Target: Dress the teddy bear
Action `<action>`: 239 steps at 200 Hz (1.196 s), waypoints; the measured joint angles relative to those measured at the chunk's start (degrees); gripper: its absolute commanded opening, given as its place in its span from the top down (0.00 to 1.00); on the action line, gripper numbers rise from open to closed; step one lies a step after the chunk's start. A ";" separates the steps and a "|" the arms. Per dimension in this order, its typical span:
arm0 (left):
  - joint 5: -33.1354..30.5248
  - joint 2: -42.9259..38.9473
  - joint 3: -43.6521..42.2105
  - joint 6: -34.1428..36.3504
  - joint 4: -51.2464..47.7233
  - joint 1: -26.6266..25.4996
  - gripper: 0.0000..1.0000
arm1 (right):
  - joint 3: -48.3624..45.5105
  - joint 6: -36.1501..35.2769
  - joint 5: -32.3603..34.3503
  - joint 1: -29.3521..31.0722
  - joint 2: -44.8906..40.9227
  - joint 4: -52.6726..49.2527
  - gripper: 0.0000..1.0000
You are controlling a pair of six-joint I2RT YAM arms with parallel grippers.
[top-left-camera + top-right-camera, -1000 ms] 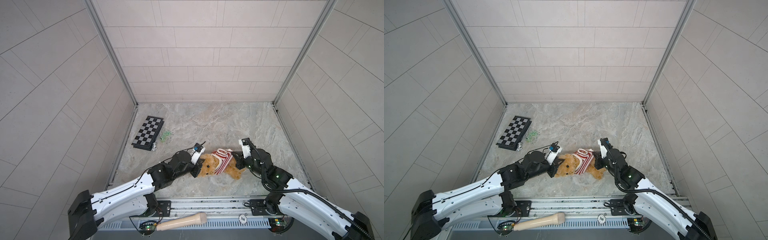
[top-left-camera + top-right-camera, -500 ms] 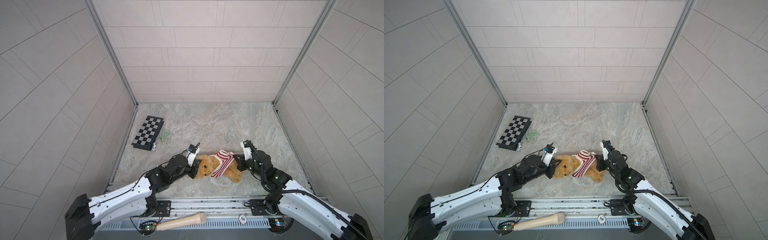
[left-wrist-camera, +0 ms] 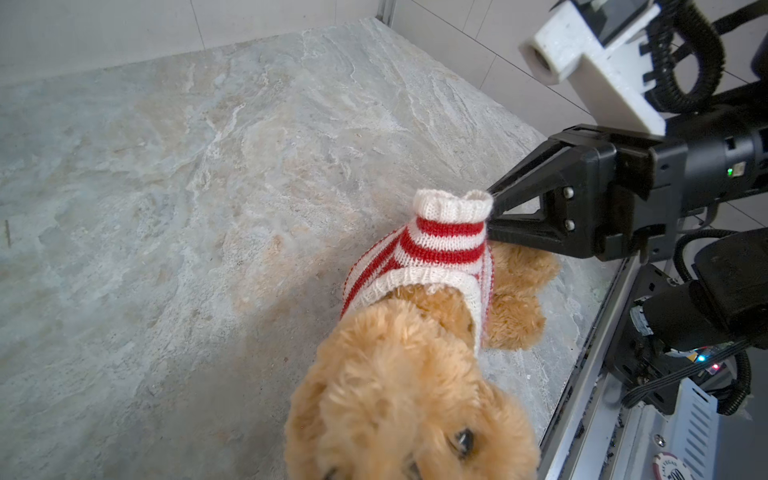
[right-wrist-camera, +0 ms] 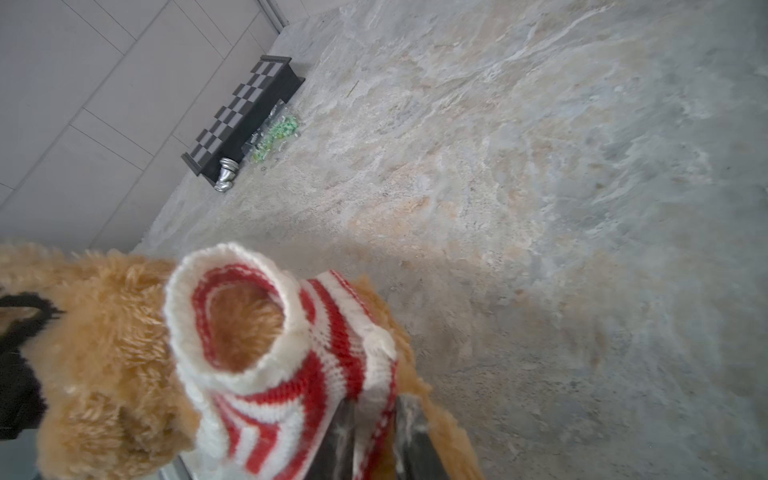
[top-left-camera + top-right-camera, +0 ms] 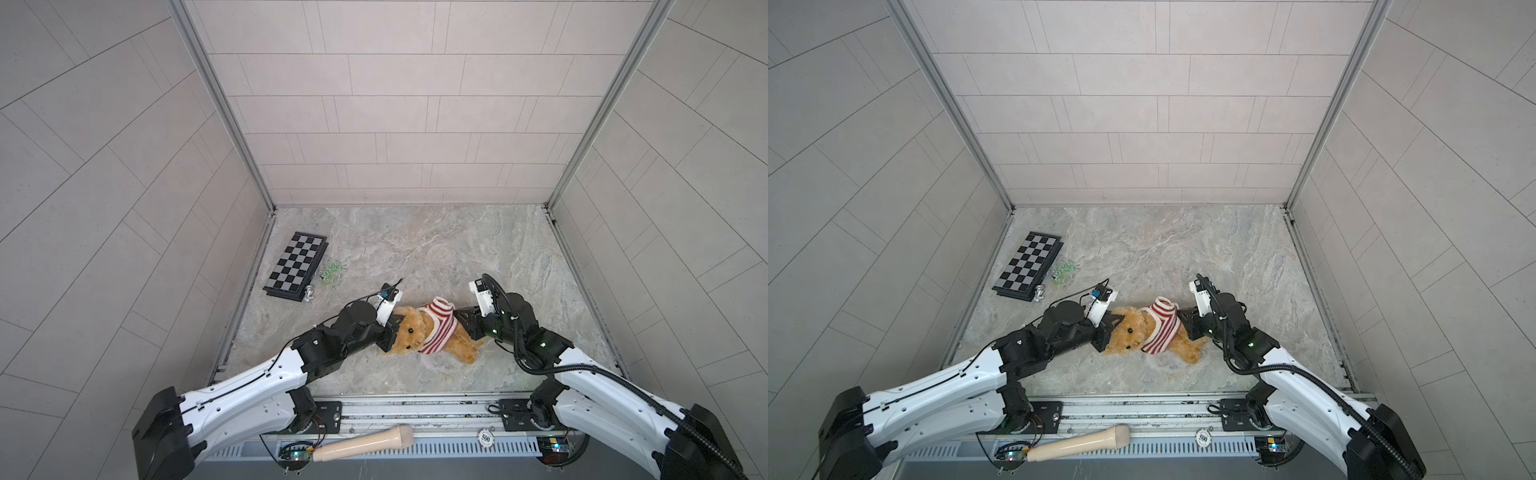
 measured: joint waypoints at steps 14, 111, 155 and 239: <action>0.15 0.37 1.77 1.68 -2.08 -0.17 1.00 | 2.16 -2.40 -0.15 0.00 -2.60 -3.08 0.56; 1.79 3.06 6.93 7.50 -6.54 -0.79 1.00 | 5.73 -13.22 -5.07 1.53 0.04 -4.24 0.32; 2.08 3.82 7.69 7.89 -6.60 -0.79 1.00 | 5.68 -14.88 -5.35 4.90 4.61 -2.38 0.56; -1.51 11.23 12.70 7.82 -8.15 3.58 0.92 | 5.27 -13.40 -0.15 12.98 4.11 -1.18 0.80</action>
